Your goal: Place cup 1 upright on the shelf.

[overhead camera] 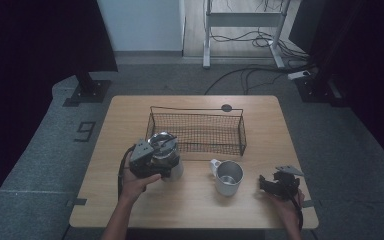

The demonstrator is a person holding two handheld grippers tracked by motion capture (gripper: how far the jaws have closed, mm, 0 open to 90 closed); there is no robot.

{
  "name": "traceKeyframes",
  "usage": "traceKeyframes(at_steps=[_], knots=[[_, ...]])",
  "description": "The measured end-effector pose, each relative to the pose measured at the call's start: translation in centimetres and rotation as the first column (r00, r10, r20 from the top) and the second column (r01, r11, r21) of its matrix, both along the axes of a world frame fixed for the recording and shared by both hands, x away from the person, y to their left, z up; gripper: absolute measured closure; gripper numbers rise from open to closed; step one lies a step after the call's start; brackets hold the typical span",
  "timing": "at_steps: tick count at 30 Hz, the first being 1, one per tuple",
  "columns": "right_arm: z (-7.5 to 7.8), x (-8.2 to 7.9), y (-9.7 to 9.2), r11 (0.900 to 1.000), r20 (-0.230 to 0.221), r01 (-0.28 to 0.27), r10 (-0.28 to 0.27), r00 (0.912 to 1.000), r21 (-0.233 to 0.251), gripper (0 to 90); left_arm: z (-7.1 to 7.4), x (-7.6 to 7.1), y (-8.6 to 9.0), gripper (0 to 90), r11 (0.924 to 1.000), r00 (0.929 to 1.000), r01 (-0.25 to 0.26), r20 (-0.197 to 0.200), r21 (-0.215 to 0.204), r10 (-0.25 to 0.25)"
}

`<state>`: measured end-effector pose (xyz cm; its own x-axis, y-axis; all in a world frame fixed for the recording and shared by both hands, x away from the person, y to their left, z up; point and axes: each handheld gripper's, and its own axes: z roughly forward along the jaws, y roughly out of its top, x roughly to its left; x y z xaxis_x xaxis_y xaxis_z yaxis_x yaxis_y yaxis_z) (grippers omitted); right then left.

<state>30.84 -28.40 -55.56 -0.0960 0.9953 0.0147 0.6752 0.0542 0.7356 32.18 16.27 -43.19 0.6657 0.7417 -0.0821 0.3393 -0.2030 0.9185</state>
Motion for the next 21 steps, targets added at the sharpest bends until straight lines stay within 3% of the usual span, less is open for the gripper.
traceKeyframes(at_steps=[21], knots=[[0.0, 0.0, 0.0, 1.0000, 0.002, 0.004, -0.004, 1.0000, 0.000, 12.3, 1.3, 1.1, 0.0, 3.8, 0.9999, 1.0000, 0.001, 0.007, -0.011, -0.001]])
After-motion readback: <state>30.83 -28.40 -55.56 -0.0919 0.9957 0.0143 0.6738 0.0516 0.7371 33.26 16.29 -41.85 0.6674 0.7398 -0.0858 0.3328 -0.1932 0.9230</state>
